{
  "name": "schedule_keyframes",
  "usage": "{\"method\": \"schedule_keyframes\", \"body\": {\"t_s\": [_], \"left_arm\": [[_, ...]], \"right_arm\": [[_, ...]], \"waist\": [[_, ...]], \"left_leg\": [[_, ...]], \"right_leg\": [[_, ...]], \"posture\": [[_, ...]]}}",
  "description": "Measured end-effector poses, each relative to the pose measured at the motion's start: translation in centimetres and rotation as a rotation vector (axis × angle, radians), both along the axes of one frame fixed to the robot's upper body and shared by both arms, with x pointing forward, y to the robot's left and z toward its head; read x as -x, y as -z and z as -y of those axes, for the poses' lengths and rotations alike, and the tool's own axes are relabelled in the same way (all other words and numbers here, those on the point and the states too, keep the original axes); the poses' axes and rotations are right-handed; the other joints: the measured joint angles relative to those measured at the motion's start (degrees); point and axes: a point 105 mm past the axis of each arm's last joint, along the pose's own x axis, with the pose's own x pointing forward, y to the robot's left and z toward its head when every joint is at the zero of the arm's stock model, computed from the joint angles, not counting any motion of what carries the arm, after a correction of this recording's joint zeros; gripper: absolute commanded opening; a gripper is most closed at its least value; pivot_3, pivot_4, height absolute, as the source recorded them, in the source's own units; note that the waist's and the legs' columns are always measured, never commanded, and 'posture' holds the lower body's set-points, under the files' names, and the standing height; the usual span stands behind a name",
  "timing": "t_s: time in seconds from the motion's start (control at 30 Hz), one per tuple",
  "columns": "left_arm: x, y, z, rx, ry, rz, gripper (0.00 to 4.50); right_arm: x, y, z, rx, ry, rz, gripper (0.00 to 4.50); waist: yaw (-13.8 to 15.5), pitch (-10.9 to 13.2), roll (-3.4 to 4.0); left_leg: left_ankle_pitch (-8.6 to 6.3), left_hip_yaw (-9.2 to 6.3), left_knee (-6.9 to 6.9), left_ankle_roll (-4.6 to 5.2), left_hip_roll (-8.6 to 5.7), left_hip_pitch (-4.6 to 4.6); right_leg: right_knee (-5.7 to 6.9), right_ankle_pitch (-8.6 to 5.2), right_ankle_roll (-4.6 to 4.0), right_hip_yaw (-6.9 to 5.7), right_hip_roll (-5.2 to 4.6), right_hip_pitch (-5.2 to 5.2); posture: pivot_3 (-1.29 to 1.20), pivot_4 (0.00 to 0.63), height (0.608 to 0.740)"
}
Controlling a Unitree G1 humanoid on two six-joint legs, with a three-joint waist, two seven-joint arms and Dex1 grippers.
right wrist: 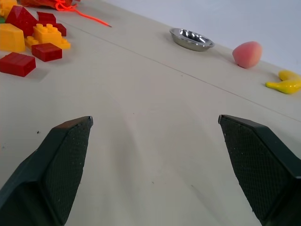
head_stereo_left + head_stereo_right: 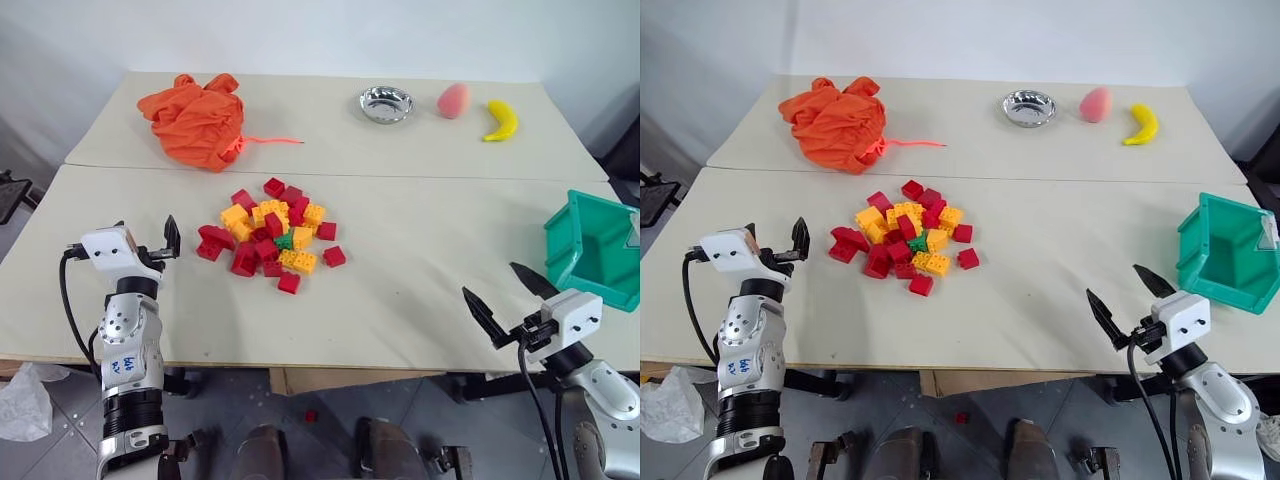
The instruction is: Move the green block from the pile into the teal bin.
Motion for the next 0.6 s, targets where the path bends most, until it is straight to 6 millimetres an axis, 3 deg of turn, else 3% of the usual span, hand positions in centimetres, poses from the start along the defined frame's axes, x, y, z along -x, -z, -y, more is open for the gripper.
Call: {"method": "schedule_keyframes", "body": {"t_s": [0.13,0.23,0.37,0.5,0.6], "left_arm": [[0.1,-0.2,-0.2,-0.019,0.020,-0.013,4.50],[1.0,-0.9,1.0,-0.043,0.148,0.019,4.50],[3.0,-2.1,2.1,-0.070,0.384,0.016,4.50],[5.6,-1.5,2.4,-0.195,0.589,-0.125,4.50],[7.8,-0.2,2.0,-0.281,0.685,-0.245,4.50]], "right_arm": [[-0.3,-0.2,-0.2,-0.002,-0.010,0.007,4.49],[-1.1,-1.0,-0.8,-0.007,-0.056,0.034,4.49],[-2.1,-2.4,-1.9,0.039,-0.277,-0.025,4.49],[-3.0,-4.7,-1.4,0.109,-0.418,-0.056,4.49],[-2.8,-4.7,-2.9,0.165,-0.551,-0.083,4.49]], "waist": [[0.0,0.0,0.00],[-0.3,0.0,0.00],[-0.6,0.0,0.03],[-0.9,0.0,0.04],[-1.3,0.0,0.05]], "left_leg": [[0.00,0.00,0.00,0.00,0.00,0.00],[0.00,0.00,0.00,0.00,0.00,0.00],[0.00,0.00,0.01,0.00,0.03,0.03],[-0.01,0.01,-0.04,0.01,0.03,0.07],[-0.02,0.01,-0.08,0.00,0.04,0.06]], "right_leg": [[0.00,0.00,0.00,0.00,0.00,0.00],[0.02,0.00,-0.01,0.00,0.00,-0.01],[0.04,-0.01,-0.02,0.02,0.01,0.00],[0.04,-0.04,-0.07,0.02,0.02,0.00],[-0.01,-0.05,-0.08,0.02,0.02,-0.01]], "posture": [[0.00,0.150,0.740],[0.00,0.150,0.740],[0.00,0.150,0.740],[0.00,0.150,0.740],[0.00,0.150,0.740]]}}
